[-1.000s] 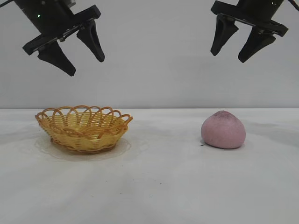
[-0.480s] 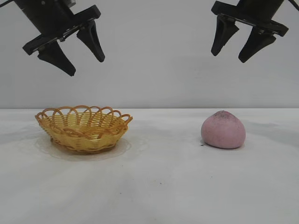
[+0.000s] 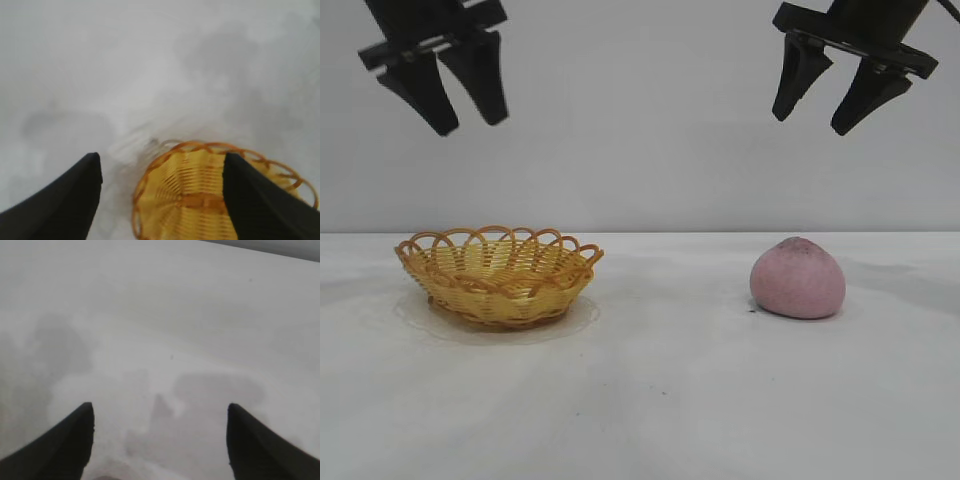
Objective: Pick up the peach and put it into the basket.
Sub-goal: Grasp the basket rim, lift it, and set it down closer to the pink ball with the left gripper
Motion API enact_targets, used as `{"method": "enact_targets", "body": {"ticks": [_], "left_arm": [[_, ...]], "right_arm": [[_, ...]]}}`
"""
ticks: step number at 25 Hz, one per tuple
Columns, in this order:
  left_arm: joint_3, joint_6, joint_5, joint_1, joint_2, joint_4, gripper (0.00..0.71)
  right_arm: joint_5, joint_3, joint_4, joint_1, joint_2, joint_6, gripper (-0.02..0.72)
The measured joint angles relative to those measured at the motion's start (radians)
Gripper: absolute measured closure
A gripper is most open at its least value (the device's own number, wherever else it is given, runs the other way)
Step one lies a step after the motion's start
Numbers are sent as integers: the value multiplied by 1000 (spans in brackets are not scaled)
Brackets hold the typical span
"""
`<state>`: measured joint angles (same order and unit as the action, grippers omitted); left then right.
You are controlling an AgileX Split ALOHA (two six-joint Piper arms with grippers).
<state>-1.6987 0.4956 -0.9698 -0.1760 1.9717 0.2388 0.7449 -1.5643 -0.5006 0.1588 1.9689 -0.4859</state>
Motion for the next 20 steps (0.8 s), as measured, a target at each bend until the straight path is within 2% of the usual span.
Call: {"method": "enact_targets", "body": {"ticks": [2,4,6,7,14,20], "left_arm": [[-48,35,-96,0,19,-41,400],[-76,73,-174,0,42,-53,383],[-80,90,-204,0,66,-57,383],[-84,102,-211,0,75,-62,424],[-92,164,-222,-14,134,-73,409],[-143,168,-226,-45,230,-75,409]], "right_arm": [[0,0,0,0,0,0,239],[0,0,0,1,0,0,239],[0,0,0,1,0,0,239],[0,0,0,1,0,0,239],[11,0,2,1,0,0,239],[19,0,2,1,0,0,239]]}}
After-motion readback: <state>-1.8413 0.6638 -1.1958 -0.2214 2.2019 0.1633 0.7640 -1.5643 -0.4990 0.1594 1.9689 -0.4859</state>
